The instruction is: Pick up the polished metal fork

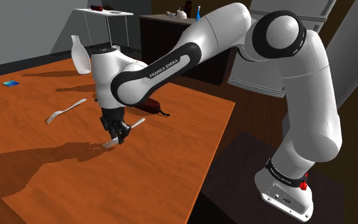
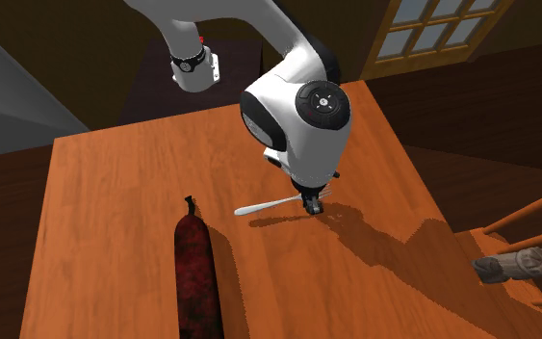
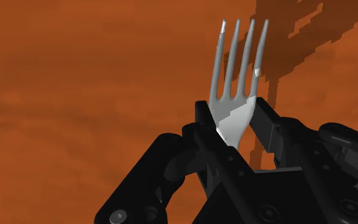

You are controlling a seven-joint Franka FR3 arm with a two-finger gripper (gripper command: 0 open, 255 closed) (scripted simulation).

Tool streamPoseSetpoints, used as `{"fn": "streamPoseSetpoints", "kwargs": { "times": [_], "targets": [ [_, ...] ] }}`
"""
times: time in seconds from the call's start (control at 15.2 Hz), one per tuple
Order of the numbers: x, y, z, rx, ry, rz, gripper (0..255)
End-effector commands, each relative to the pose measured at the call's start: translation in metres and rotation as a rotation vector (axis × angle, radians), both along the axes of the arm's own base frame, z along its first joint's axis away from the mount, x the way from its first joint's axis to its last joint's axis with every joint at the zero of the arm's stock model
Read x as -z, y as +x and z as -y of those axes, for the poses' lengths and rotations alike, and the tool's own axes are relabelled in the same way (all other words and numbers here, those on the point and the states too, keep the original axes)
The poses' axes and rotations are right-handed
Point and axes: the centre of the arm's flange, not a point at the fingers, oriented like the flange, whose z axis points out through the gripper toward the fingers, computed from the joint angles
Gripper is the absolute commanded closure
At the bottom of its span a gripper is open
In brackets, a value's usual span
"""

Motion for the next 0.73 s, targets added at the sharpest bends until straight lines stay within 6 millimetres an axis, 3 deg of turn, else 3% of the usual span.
{"fn": "streamPoseSetpoints", "kwargs": {
  "times": [0.0, 0.53, 0.66],
  "targets": [
    [-0.01, -0.001, 0.0, 0.0, 0.0, 0.0, 255],
    [-0.052, -0.001, 0.0, 0.0, 0.0, 0.0, 255],
    [-0.053, -0.001, 0.0, 0.0, 0.0, 0.0, 255]
  ]
}}
